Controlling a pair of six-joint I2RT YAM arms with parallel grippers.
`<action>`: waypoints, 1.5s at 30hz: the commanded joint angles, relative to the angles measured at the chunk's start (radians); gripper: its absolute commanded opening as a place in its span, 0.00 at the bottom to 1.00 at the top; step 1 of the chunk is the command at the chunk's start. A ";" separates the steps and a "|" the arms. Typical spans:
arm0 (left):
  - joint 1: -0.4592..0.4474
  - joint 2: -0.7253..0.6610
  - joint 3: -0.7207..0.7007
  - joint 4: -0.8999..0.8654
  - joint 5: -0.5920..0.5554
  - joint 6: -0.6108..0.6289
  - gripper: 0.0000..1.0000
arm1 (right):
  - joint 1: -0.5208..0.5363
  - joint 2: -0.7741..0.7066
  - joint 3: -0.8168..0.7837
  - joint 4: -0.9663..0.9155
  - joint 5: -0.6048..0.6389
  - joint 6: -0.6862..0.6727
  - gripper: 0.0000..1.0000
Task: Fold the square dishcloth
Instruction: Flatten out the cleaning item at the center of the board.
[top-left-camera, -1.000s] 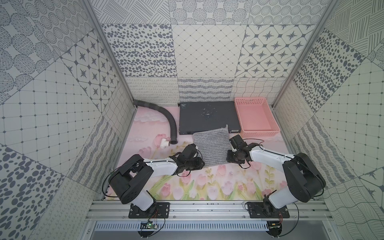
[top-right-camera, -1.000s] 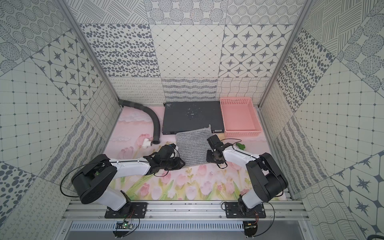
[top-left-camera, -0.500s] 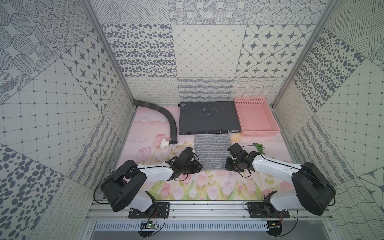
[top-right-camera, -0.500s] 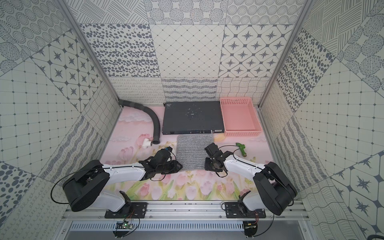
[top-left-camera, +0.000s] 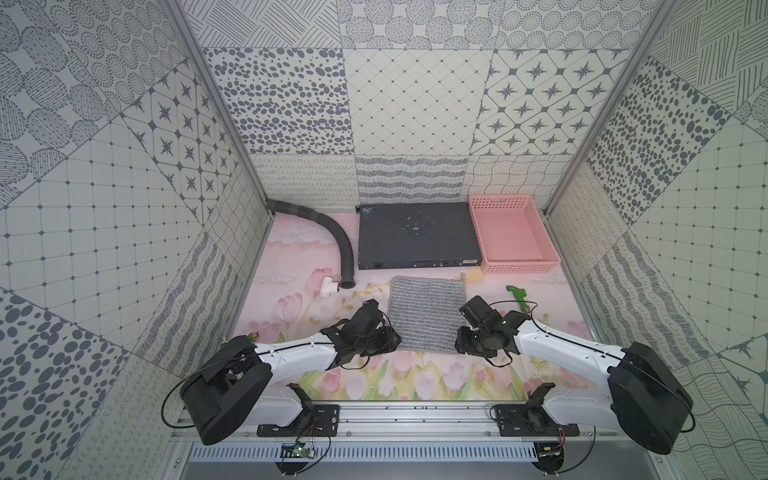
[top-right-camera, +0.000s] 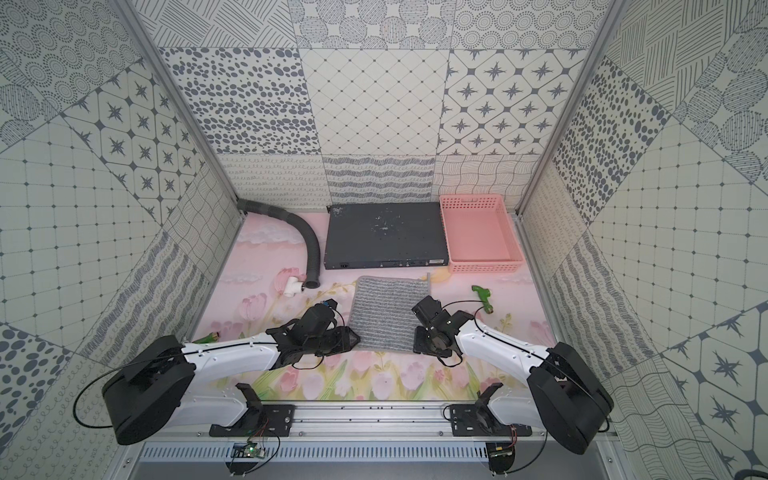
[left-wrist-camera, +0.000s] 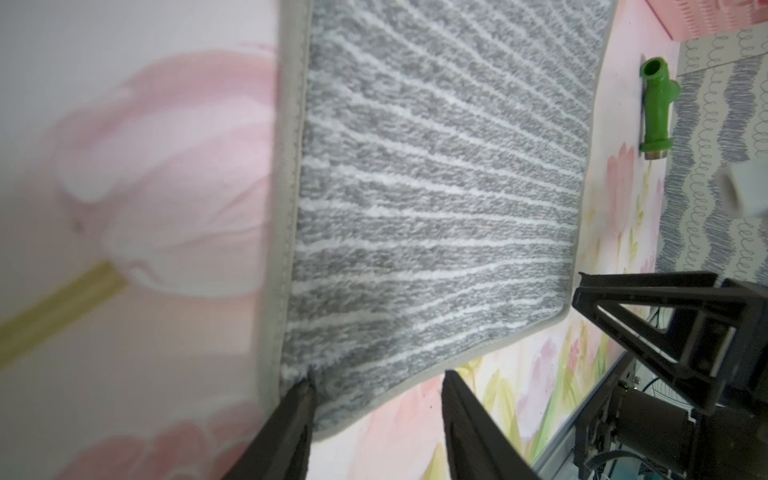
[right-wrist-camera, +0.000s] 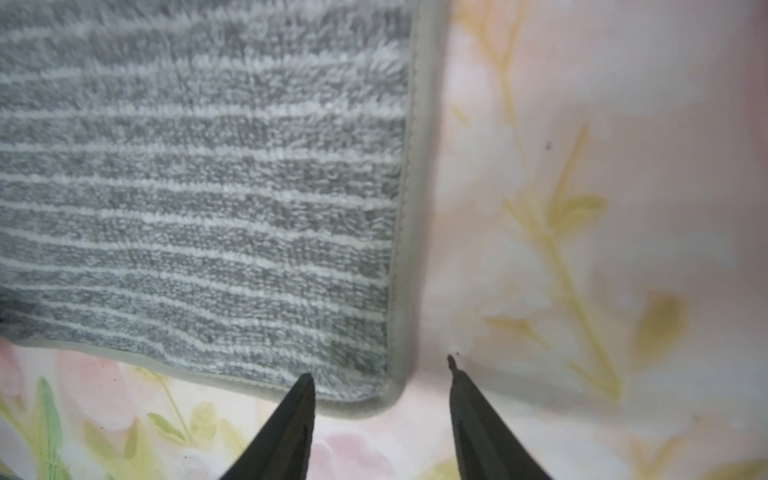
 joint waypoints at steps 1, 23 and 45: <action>-0.003 -0.052 0.037 -0.160 -0.033 0.003 0.63 | 0.002 -0.055 0.042 -0.034 0.049 -0.015 0.61; 0.027 -0.023 0.333 -0.409 -0.206 0.121 0.94 | -0.264 -0.086 0.242 -0.047 0.129 -0.080 0.97; -0.022 0.037 0.071 -0.229 -0.049 -0.055 0.75 | -0.328 -0.110 0.228 -0.047 0.209 -0.044 0.97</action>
